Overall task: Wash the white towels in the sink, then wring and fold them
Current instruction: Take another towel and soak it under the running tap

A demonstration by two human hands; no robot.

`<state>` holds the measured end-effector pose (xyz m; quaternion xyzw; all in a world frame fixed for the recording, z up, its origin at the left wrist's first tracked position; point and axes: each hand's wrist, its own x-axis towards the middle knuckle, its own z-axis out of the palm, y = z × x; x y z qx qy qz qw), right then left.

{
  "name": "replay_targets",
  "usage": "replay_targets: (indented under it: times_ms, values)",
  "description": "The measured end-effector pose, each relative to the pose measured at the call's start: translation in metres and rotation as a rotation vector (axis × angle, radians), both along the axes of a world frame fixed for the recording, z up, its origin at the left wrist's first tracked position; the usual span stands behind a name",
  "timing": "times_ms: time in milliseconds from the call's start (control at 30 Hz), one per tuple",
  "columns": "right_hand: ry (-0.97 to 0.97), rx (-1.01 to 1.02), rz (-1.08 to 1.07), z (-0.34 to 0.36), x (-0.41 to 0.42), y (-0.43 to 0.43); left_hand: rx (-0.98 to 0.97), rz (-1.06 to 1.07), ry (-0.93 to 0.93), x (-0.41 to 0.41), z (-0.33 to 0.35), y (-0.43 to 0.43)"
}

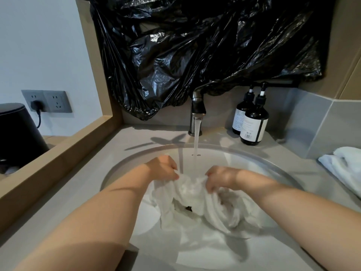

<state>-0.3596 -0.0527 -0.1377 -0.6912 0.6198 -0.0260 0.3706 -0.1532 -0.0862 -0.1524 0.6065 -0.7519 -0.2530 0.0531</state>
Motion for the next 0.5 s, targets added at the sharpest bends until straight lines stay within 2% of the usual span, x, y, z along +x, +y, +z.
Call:
replay_targets:
  times_ms: [100,167,267,333,400,500]
  values:
    - [-0.47,-0.004,-0.254,0.026,-0.002,0.001,-0.007,0.0,0.077,0.001,0.007,0.002]
    - [-0.673,-0.066,-0.419,0.044,0.0,0.0,0.026,-0.034,0.181,0.001,0.015,0.007]
    - [-0.973,-0.082,-0.589,0.066,0.007,0.0,0.342,-0.141,0.504,0.008,0.029,0.018]
    - [-1.118,-0.067,-0.663,0.073,0.01,0.001,0.481,-0.185,0.558,0.01,0.035,0.027]
    - [-1.228,-0.065,-0.705,0.078,0.013,0.005,0.476,-0.195,0.529,0.002,0.033,0.036]
    - [-1.37,-0.035,-0.714,0.087,0.02,0.012,0.326,-0.102,0.584,-0.019,0.018,0.046]
